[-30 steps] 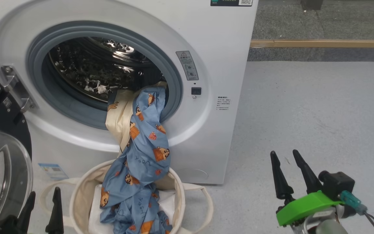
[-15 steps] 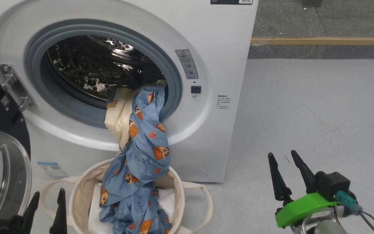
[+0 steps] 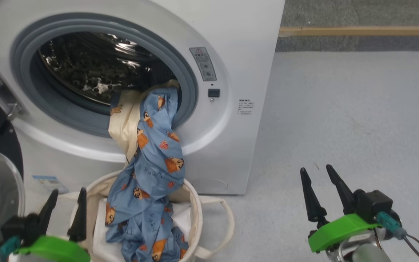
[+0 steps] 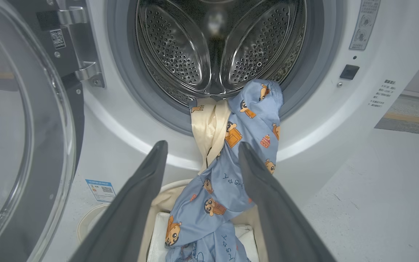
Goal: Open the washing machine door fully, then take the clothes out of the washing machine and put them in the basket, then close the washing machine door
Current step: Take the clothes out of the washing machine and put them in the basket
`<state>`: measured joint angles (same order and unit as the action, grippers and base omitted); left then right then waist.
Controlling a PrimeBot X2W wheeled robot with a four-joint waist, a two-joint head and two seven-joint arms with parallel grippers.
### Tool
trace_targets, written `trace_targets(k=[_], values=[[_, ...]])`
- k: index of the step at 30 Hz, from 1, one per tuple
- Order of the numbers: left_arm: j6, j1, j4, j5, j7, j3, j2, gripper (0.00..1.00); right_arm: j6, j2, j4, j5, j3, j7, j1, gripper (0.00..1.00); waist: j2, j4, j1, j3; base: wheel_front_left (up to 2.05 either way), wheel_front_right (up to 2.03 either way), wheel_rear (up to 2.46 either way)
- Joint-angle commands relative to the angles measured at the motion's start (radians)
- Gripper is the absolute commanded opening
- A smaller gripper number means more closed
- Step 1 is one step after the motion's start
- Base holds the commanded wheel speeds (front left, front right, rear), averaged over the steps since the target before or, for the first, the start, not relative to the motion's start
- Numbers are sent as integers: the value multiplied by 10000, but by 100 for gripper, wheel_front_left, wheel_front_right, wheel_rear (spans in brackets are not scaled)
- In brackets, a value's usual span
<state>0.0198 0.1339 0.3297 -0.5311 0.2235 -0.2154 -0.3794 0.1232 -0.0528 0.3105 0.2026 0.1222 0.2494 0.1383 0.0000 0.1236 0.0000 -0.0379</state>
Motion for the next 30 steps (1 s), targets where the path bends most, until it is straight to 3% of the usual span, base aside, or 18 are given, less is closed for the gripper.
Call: trace_targets(k=[1, 10, 16, 19, 30], values=[[-57, 745, -174, 162, 3, 329, -360, 100, 75, 26, -381, 43, 273, 124, 431, 100, 0, 64, 0, -157, 0, 0, 0], [-946, 3568, 1077, 274, -657, -317, -378, 100, 75, 26, -714, -48, 332, 124, 863, 100, 0, 256, 0, -1412, 0, 0, 0], [-1397, 5874, 2582, -323, -870, -527, -149, 100, 75, 26, -933, -130, 332, 124, 1258, 100, 0, 326, 0, -2312, 0, 0, 0], [-1491, 7151, 3746, -714, -1337, -1118, -55, 100, 75, 26, -1135, -203, 333, 124, 1530, 100, 0, 417, 0, -2859, 0, 0, 0], [-1503, 10082, 4984, -2927, -3291, -3508, -354, 100, 75, 26, -1517, -388, 53, 124, 1881, 100, 0, 599, 0, -4351, 0, 0, 0]])
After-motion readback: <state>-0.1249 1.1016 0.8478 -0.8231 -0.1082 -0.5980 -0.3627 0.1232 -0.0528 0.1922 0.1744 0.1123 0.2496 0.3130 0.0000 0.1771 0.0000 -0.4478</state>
